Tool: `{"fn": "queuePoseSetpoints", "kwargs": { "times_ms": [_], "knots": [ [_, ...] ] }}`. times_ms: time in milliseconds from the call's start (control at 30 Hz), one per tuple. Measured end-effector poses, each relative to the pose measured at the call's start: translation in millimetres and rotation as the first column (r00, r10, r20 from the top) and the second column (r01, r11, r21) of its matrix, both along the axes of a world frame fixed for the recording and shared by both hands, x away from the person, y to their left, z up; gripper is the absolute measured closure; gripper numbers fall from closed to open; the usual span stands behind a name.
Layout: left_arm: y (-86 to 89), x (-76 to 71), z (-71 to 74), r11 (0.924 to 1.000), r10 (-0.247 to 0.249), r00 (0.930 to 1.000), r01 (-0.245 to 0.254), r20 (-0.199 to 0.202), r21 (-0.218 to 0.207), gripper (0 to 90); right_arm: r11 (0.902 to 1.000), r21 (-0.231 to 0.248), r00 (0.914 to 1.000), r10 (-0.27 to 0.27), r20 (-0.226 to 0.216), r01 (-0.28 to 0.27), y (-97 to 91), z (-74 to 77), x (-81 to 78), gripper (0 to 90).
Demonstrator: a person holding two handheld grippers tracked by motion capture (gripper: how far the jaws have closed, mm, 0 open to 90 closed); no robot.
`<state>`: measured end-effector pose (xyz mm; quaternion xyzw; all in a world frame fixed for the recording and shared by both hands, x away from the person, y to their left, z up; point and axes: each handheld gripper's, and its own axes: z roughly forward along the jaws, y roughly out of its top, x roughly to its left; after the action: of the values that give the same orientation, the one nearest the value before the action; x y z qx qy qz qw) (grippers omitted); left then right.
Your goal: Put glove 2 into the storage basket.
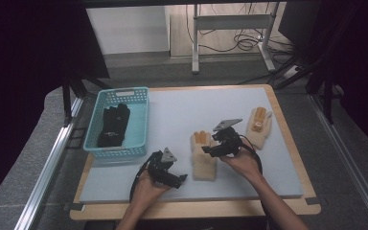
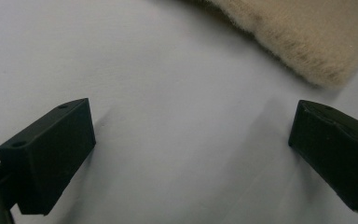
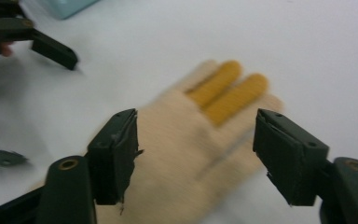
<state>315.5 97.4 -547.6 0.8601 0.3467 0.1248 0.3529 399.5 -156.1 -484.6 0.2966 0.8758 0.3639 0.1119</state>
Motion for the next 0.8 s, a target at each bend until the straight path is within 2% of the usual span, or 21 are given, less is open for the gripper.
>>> {"fn": "queuePoseSetpoints", "kwargs": {
  "times_ms": [200,433,567,600,667,800],
  "knots": [
    [-0.2,-0.2,-0.1,1.0000,0.002,1.0000,-0.002,-0.002,-0.003,0.5,0.9986,0.021,0.9988,-0.048,-0.003,0.049,-25.2,-8.0,13.0,46.9],
    [-0.2,-0.2,-0.1,1.0000,0.002,1.0000,-0.002,-0.002,-0.003,0.5,0.9910,0.027,0.9913,-0.131,0.002,0.131,-62.6,-2.9,31.4,54.1],
    [-0.2,-0.1,-0.1,1.0000,0.002,1.0000,-0.002,-0.002,-0.003,0.5,0.9794,0.023,0.9794,-0.201,0.016,0.201,-91.0,2.4,42.5,56.8],
    [-0.2,-0.1,-0.2,1.0000,0.002,1.0000,-0.002,-0.002,-0.003,0.5,0.9727,0.024,0.9728,-0.231,0.016,0.231,-101.5,4.6,46.5,57.4],
    [-0.2,-0.1,-0.2,1.0000,0.002,1.0000,-0.002,-0.002,-0.004,0.5,0.9652,0.027,0.9651,-0.261,0.024,0.260,-113.8,6.8,51.7,57.4],
    [-0.2,-0.1,-0.2,1.0000,0.002,1.0000,-0.002,-0.002,-0.004,0.5,0.9414,0.023,0.9406,-0.337,0.040,0.337,-137.0,12.2,60.9,54.7]
  ]
}}
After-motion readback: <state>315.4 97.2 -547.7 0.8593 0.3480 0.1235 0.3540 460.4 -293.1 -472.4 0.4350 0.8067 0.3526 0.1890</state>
